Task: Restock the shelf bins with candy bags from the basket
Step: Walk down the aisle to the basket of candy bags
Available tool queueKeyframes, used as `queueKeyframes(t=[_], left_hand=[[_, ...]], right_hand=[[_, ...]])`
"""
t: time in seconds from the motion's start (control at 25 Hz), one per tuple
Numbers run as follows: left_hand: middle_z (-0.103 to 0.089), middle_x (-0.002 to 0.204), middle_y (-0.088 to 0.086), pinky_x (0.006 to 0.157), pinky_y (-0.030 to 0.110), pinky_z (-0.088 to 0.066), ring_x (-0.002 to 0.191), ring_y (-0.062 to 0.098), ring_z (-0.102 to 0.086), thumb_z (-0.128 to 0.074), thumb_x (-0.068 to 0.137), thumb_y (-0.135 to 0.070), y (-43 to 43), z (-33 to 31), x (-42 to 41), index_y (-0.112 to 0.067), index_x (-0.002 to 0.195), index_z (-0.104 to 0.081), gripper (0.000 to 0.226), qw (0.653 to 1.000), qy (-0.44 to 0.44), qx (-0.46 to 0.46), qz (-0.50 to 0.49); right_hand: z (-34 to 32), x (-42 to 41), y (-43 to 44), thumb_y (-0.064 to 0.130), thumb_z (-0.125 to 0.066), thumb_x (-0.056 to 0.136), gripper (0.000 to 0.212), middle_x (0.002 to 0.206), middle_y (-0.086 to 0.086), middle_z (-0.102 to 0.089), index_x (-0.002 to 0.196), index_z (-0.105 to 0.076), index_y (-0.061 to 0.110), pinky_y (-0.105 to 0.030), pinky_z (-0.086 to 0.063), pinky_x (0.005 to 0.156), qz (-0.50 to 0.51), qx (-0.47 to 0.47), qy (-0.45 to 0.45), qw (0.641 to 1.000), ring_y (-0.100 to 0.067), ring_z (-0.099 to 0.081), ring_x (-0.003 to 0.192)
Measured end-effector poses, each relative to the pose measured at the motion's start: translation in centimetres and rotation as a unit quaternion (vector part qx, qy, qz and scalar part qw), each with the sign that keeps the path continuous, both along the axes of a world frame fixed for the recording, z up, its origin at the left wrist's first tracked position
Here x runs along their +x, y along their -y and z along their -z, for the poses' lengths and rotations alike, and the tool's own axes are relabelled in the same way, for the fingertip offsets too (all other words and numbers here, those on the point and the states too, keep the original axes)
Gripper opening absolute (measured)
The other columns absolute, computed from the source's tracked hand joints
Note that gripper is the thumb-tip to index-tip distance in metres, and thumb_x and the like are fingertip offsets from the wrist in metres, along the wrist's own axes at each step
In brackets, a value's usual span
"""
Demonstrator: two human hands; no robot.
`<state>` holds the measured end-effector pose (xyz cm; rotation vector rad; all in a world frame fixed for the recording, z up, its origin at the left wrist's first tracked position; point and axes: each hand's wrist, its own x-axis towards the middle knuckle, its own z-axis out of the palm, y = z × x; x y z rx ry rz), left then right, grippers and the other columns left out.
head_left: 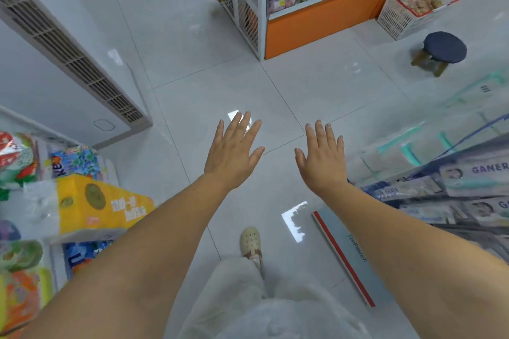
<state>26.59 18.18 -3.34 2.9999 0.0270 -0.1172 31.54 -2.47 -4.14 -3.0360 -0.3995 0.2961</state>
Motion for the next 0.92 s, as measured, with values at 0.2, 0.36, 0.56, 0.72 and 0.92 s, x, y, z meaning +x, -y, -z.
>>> queueKeyframes(t=[0.2,0.36,0.56,0.72,0.92], left_hand=[[-0.002,0.164,0.003,0.122,0.043,0.003,0.151,0.018,0.006,-0.022,0.102,-0.05,-2.9,0.8,4.9,-0.025,0.156,-0.007,0.062,1.0,-0.009,-0.005,0.027],[0.0,0.164,0.003,0.122,0.043,0.003,0.151,0.018,0.007,-0.02,0.101,-0.051,-4.5,1.1,9.0,-0.024,0.156,-0.005,0.062,0.999,-0.014,-0.008,0.037],[-0.001,0.164,0.003,0.122,0.043,0.003,0.151,0.018,0.006,-0.022,0.102,-0.05,-6.4,2.1,15.0,-0.024,0.156,-0.005,0.062,0.999,-0.015,-0.004,0.046],[-0.001,0.164,0.003,0.122,0.044,0.001,0.151,0.019,0.006,-0.021,0.101,-0.051,-7.3,3.4,21.7,-0.025,0.156,-0.005,0.063,0.999,-0.023,0.002,0.049],[-0.005,0.164,0.003,0.122,0.044,-0.001,0.151,0.019,0.002,-0.024,0.101,-0.05,-6.9,3.4,31.3,-0.024,0.156,-0.009,0.062,0.997,-0.029,0.0,0.069]], right_hand=[[-0.1,4.3,-2.1,0.042,-0.024,0.102,0.062,0.163,-0.007,-0.001,0.155,-0.005,0.016,-0.046,0.0,0.12,0.033,0.004,-0.008,0.999,-0.026,0.004,0.15],[0.1,7.9,-3.2,0.042,-0.025,0.102,0.062,0.163,-0.007,-0.001,0.155,-0.005,0.016,-0.047,0.0,0.121,0.05,0.006,-0.017,0.999,-0.026,0.004,0.15],[1.3,13.7,-4.6,0.042,-0.025,0.102,0.062,0.163,-0.007,0.0,0.155,-0.005,0.016,-0.046,0.001,0.121,0.062,0.011,-0.02,0.998,-0.026,0.005,0.15],[2.9,19.9,-5.3,0.042,-0.023,0.102,0.061,0.163,-0.007,-0.001,0.155,-0.005,0.017,-0.047,0.0,0.121,0.068,0.02,-0.027,0.997,-0.026,0.004,0.15],[3.3,28.4,-4.5,0.043,-0.023,0.102,0.062,0.163,-0.007,0.0,0.155,-0.005,0.017,-0.047,-0.001,0.121,0.101,0.032,-0.044,0.993,-0.026,0.005,0.15]])
